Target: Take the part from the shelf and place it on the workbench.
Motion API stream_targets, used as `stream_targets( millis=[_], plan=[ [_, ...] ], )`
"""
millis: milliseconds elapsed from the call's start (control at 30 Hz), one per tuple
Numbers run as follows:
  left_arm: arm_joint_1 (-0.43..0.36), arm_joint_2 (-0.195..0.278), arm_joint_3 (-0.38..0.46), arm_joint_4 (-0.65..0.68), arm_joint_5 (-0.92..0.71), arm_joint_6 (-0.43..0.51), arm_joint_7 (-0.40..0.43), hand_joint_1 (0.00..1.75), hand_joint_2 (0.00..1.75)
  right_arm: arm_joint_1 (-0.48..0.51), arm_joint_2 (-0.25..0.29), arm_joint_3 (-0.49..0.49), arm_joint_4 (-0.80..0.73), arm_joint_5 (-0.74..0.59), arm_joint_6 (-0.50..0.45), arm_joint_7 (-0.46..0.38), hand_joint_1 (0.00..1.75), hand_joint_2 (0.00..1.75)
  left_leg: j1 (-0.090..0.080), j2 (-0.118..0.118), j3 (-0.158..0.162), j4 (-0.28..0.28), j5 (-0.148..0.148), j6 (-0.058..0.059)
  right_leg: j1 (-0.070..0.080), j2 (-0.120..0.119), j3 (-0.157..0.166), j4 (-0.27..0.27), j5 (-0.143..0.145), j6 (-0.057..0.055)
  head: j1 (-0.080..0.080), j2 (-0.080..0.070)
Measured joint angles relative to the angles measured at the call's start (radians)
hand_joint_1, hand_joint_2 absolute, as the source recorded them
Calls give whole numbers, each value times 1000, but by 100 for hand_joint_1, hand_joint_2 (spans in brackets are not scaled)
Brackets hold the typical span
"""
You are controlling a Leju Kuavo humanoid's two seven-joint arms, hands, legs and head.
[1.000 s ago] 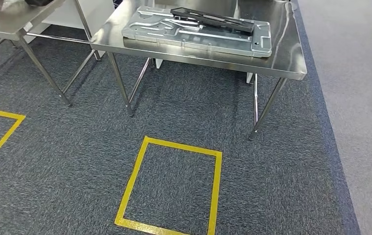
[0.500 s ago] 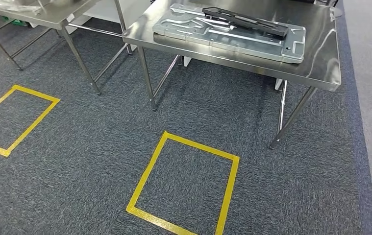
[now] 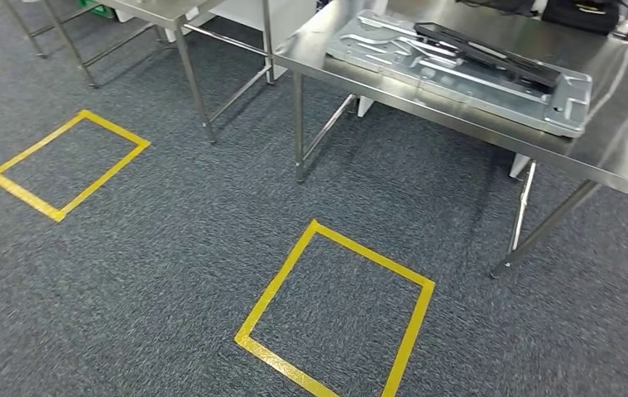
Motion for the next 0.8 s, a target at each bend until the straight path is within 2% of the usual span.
stream_targets(
  millis=[67,100,133,167,200,233,267,333,367,400,433,467,500,533,567,600,633,667,700,767,800],
  plan=[
    [-2,-4,1,0,-5,1,-1,0,0,0,-7,1,0,0,-1,0,0,0,3,-21,-3,0,3,-7,10,46,58,-127,46,-22,0,0],
    [-3,-6,1,0,-8,2,-2,0,0,-1,-11,1,0,0,-2,0,0,0,7,-30,-6,-2,5,-12,16,62,73,-160,53,-32,0,0],
    [-4,-7,1,0,-12,4,-2,0,0,-2,-13,2,0,0,-2,0,0,0,11,-39,-8,-5,8,-20,21,62,77,-172,52,-38,0,0],
    [-4,-7,1,0,-15,6,-2,0,0,-3,-13,2,0,0,-3,-1,0,0,13,-49,-9,-12,12,-27,23,52,82,-183,58,-44,0,0],
    [-3,-7,1,0,-18,8,-2,0,0,-3,-13,2,0,0,-5,-1,0,0,12,-45,-10,-12,13,-31,20,40,89,-198,67,-46,0,0],
    [-2,-7,1,0,-20,10,-2,0,0,-1,-13,2,0,0,-6,-1,0,0,11,-31,-15,1,5,-35,16,28,96,-213,77,-47,0,0],
    [-2,-6,1,0,-21,12,-2,0,0,2,-12,2,0,0,-7,-2,0,0,10,-10,-29,34,-18,-38,10,13,103,-228,87,-47,0,0],
    [-4,-4,1,0,-23,15,-3,0,0,8,-12,2,0,1,-8,-2,0,0,15,31,-84,153,-89,-48,3,-17,107,-238,94,-42,-1,0],
    [-5,-4,1,0,-24,15,-3,0,0,10,-11,3,0,1,-8,-2,0,0,21,39,-112,214,-118,-56,0,-32,106,-238,93,-38,-1,0],
    [-5,-2,1,0,-24,15,-3,0,0,11,-11,3,0,1,-8,-2,0,0,27,43,-129,252,-131,-65,-4,-48,104,-236,91,-33,-1,0],
    [-4,-1,1,0,-24,15,-3,0,0,11,-10,3,0,1,-8,-2,0,0,34,48,-127,255,-125,-76,-11,-62,102,-231,88,-25,-1,0],
    [-2,0,1,0,-25,15,-3,0,0,11,-9,3,0,1,-8,-2,0,0,43,55,-105,220,-103,-88,-19,-75,99,-223,84,-15,-1,0],
    [-2,1,2,0,-25,15,-3,0,0,11,-9,3,0,1,-8,-2,0,0,53,72,-68,157,-72,-102,-26,-87,97,-210,77,-2,-1,0],
    [-3,0,2,0,-25,15,-2,0,0,11,-11,3,-1,1,-9,-2,0,0,61,100,-35,99,-49,-112,-29,-98,91,-193,68,12,-2,0],
    [-5,-1,2,0,-25,15,-3,0,0,10,-12,3,-1,1,-10,-2,0,0,67,121,-13,60,-34,-111,-31,-108,87,-174,56,27,-1,0],
    [-6,-2,2,-1,-25,15,-3,0,0,10,-13,3,-1,1,-12,-2,0,0,68,136,-5,44,-30,-103,-30,-116,84,-160,47,38,0,0],
    [-7,-3,2,-1,-25,15,-3,0,0,8,-14,3,-2,1,-14,-2,0,0,65,139,-12,50,-34,-88,-30,-124,84,-153,41,47,1,0],
    [-6,-1,2,-1,-25,15,-3,0,0,6,-13,4,-1,1,-14,-2,0,0,61,126,-17,54,-35,-71,-35,-132,88,-153,40,53,4,0],
    [-4,-1,2,-1,-25,15,-3,0,0,5,-12,4,-1,1,-13,-3,0,0,58,116,-20,56,-34,-61,-40,-133,91,-154,38,57,4,0],
    [-2,1,2,-2,-25,15,-3,0,0,4,-9,4,0,1,-12,-3,0,0,51,96,-24,53,-29,-44,-48,-99,78,-118,1,59,5,0],
    [-2,2,2,-2,-25,16,-3,0,0,5,-8,4,0,1,-12,-3,0,0,47,85,-26,51,-26,-37,-47,-72,55,-68,-34,55,5,0]
  ],
)
